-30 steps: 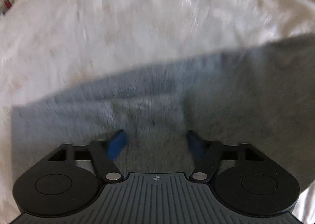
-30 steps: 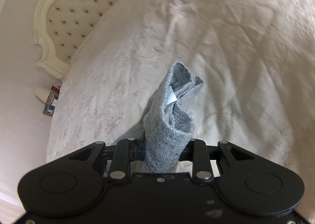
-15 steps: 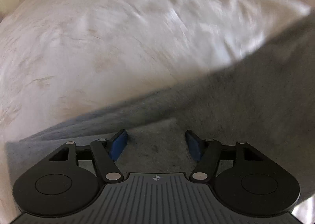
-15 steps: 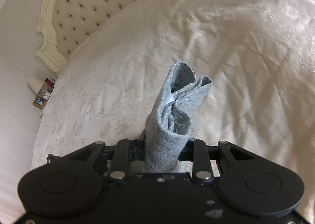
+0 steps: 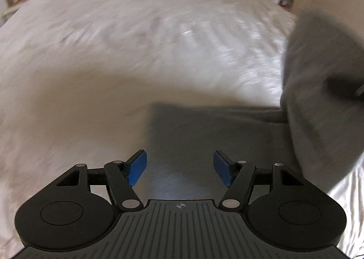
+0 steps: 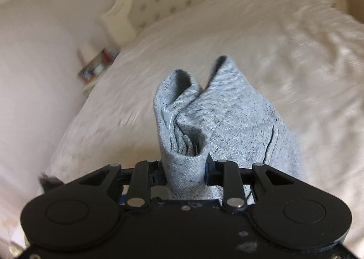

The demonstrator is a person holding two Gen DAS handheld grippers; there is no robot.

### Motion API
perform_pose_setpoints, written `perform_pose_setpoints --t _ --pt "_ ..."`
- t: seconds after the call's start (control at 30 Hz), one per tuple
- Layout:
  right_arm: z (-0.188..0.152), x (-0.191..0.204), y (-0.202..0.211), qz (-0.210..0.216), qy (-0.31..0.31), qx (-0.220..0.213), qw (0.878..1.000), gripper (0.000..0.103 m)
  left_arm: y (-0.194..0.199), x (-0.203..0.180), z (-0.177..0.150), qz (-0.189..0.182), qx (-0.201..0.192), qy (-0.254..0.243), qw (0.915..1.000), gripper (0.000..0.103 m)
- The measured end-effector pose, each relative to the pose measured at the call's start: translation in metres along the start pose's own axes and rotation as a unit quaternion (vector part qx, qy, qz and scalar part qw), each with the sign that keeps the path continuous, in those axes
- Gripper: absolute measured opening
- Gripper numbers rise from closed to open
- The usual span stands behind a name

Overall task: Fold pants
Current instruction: 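Fold the held leg end over the stack and open the right gripper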

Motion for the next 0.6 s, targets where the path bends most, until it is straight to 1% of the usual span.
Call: perform_pose_setpoints --t 0.07,0.13,0.17,0.2,0.23,0.3,0.33,0.37,0.4,0.5,0.57,0.6 --pt "-0.029 0.033 -0.035 -0.017 0.037 0.025 0.999 0.031 0.007 0.026 -0.009 -0.002 0.006 0.028 0.9996 0.063" --pt "-0.057 0.058 -0.067 -0.030 0.068 0.048 0.996 0.037 0.014 0.050 -0.017 -0.007 0.009 0.061 0.9980 0.063" --pt "-0.070 0.068 -0.082 -0.033 0.078 0.064 0.994 0.049 0.019 0.059 -0.021 -0.006 0.009 0.074 0.9972 0.063" --pt "-0.081 0.075 -0.094 -0.030 0.088 0.086 0.992 0.056 0.024 0.067 -0.025 -0.005 0.009 0.086 0.9963 0.063" --pt "-0.087 0.080 -0.100 -0.027 0.093 0.095 0.991 0.056 0.027 0.072 -0.027 -0.008 0.006 0.092 0.9957 0.063" --pt "-0.093 0.085 -0.093 -0.012 0.094 0.088 0.992 0.058 0.035 0.076 -0.029 -0.020 0.000 0.102 0.9946 0.064" --pt "-0.091 0.084 -0.086 0.002 0.087 0.085 0.993 0.058 0.038 0.076 -0.027 -0.026 -0.004 0.105 0.9942 0.067" --pt "-0.089 0.081 -0.074 0.021 0.077 0.080 0.994 0.058 0.041 0.076 -0.025 -0.030 -0.010 0.104 0.9940 0.072" --pt "-0.088 0.078 -0.061 0.029 0.073 0.073 0.994 0.058 0.045 0.073 -0.024 -0.034 -0.017 0.101 0.9942 0.074" --pt "-0.077 0.057 -0.032 0.020 0.068 0.045 0.996 0.058 0.044 0.059 -0.012 -0.055 -0.028 0.084 0.9946 0.081" --pt "-0.072 0.036 -0.021 0.001 0.064 0.039 0.997 0.058 0.037 0.039 -0.003 -0.075 -0.023 0.066 0.9947 0.087" --pt "-0.071 0.026 -0.017 -0.013 0.066 0.039 0.997 0.058 0.032 0.029 0.000 -0.087 -0.018 0.058 0.9943 0.089"
Point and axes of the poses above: each gripper's, at about its wrist camera, not at the fingertips, and y roughly against the way its jaws point, x to its left, z to its top, the point moved 3 cm from there along -y, roughly the way its jaws point, and after that the axes turned 11 degrees about -z, right-handed, at the moved point
